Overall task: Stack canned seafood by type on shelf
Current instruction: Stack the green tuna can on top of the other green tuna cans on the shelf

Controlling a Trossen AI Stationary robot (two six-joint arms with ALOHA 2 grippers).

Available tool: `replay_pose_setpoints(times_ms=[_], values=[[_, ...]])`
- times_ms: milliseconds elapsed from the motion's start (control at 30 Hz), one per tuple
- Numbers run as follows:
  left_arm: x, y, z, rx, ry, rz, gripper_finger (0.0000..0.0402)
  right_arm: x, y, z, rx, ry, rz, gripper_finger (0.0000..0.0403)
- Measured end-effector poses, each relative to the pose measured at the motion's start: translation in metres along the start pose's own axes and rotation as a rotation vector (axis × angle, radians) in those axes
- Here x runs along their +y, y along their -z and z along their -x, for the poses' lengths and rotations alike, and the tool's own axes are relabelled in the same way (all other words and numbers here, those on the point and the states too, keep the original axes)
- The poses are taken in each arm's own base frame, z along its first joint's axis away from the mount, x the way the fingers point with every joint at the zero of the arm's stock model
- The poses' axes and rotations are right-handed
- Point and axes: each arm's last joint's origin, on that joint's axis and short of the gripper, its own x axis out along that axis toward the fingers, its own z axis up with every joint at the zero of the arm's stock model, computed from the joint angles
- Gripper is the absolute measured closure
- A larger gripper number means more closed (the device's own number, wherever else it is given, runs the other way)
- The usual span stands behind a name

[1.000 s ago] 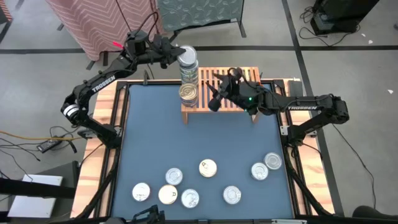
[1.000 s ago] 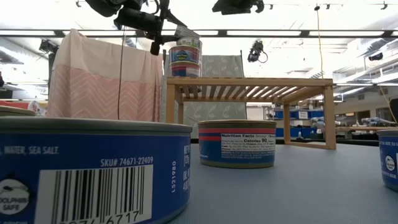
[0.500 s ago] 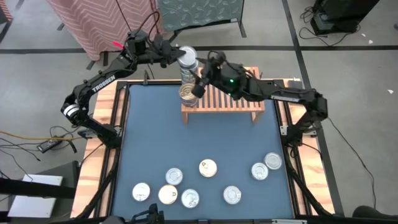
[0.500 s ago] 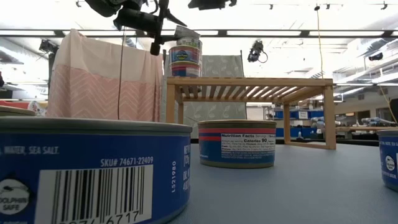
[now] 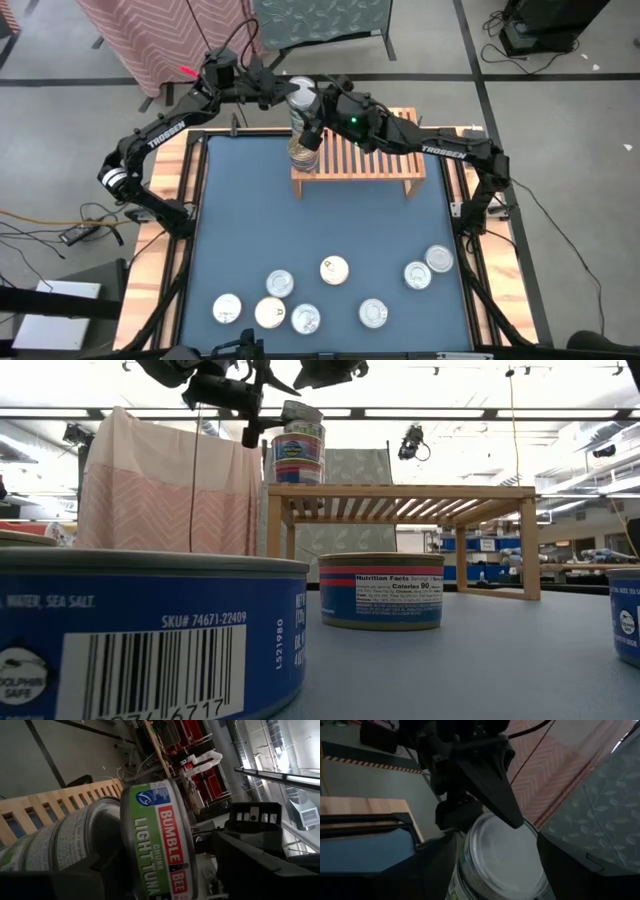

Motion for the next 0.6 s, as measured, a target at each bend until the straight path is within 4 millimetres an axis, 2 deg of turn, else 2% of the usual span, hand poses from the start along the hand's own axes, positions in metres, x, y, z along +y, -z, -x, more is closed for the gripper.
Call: replay_pose_setpoints(times_ms=[267, 600], values=[[0.0001, -0.0004, 0.0006, 0.009, 0.007, -0.003, 0.0097, -0.0055, 0.0021, -0.0037, -0.004, -0.003, -0.01, 0.0127], [-0.0004, -0.0023, 0.0028, 0.031, 0.037, -0.029, 0.0089, -0.0088, 0.0031, -0.006, -0.022, -0.043, -0.018, 0.0127]])
